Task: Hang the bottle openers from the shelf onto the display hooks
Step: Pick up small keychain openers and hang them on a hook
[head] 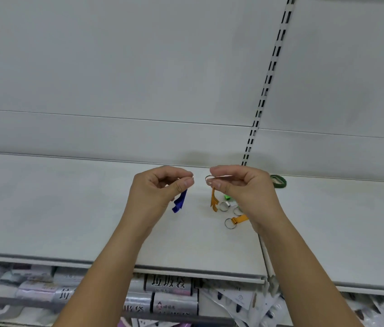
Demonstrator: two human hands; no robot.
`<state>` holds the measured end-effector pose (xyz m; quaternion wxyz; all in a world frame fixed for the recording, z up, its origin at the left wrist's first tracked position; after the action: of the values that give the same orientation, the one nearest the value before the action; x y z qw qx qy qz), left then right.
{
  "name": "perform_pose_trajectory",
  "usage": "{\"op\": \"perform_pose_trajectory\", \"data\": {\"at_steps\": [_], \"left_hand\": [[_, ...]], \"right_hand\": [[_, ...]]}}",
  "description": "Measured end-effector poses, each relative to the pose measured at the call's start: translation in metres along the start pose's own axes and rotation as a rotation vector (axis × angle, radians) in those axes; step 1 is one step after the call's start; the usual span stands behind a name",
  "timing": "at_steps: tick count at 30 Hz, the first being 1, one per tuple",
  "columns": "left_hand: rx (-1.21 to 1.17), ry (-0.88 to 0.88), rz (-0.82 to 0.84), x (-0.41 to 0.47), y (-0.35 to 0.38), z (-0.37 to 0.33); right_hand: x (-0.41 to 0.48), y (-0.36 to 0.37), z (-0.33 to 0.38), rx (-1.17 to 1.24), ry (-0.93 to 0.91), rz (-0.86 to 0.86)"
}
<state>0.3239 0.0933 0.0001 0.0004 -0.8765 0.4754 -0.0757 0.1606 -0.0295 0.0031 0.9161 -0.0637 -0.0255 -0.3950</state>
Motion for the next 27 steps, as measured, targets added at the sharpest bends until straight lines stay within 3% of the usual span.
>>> {"op": "perform_pose_trajectory", "data": {"at_steps": [12,17,24,27], "left_hand": [[0.029,-0.022,-0.412,-0.111,-0.096,0.0],[0.046,-0.07,-0.513,-0.161,-0.144,0.011],[0.076,-0.115,-0.646,-0.22,-0.249,0.026],[0.048,-0.156,-0.694,-0.249,-0.309,0.039]], "right_hand": [[-0.018,0.131,0.009,-0.064,-0.05,0.509],[-0.031,0.197,0.008,-0.063,-0.04,0.601],[-0.043,0.328,0.01,-0.025,0.052,0.805],[-0.05,0.4,0.004,-0.194,0.066,0.892]]}}
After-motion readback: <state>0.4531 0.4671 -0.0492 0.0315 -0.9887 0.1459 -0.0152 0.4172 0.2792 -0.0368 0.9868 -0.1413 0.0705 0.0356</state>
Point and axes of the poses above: each hand's wrist, its own x-axis towards the middle knuckle, its own y-axis out of the palm, z = x × y, the point moved 7 cm from there along x, towards the middle knuckle, and after that the axes turned 8 degrees about z, right-handed, at the moved point
